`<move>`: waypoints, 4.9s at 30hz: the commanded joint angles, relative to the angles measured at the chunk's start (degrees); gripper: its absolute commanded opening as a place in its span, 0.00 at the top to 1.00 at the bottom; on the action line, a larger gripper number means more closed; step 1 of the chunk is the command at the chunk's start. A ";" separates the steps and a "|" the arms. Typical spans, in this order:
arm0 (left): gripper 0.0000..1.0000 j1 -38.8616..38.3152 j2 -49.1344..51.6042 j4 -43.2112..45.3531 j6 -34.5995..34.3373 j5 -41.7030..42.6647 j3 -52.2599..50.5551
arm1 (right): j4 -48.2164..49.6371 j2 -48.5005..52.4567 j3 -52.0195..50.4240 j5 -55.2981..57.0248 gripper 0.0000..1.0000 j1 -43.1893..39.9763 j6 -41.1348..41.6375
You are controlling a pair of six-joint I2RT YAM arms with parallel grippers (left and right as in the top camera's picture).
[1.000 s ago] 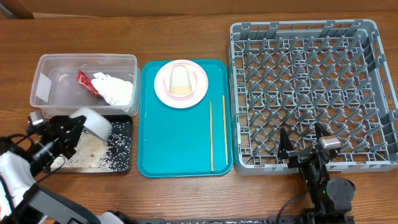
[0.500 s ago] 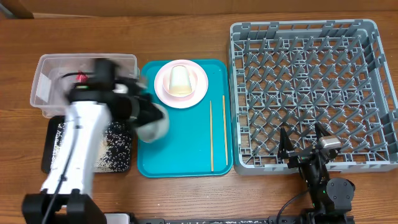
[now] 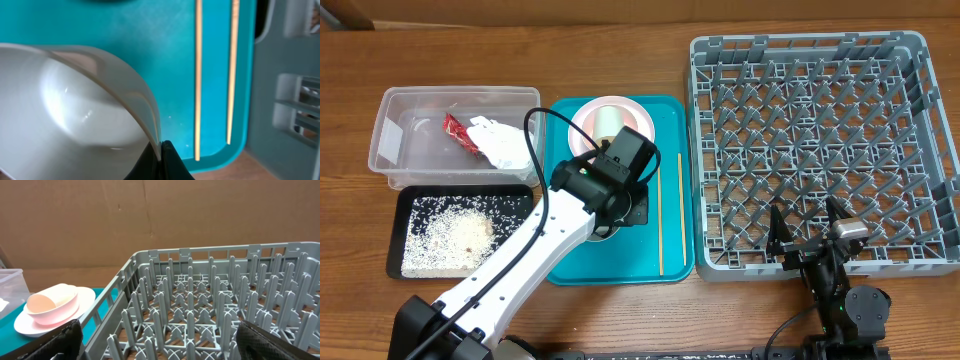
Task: Sort waste into correct bins and load items into the dishwasher
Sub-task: 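Set the empty white bowl back down on the teal tray, then raise the left arm aside and reach the right gripper to the chopsticks, then grasp one wooden chopstick with the right gripper and lift it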
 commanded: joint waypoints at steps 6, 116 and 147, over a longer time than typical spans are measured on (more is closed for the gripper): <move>0.96 -0.39 -0.35 5.68 -2.97 -1.66 -6.56 | 0.28 -0.26 -0.61 -0.13 0.00 -0.33 0.20; 0.00 38.62 -3.78 -14.21 6.54 4.83 25.29 | -41.29 106.09 73.07 21.53 0.73 44.37 35.82; 0.00 38.64 -3.74 -14.23 6.54 4.81 25.29 | -25.49 106.12 62.99 22.64 0.73 44.11 36.41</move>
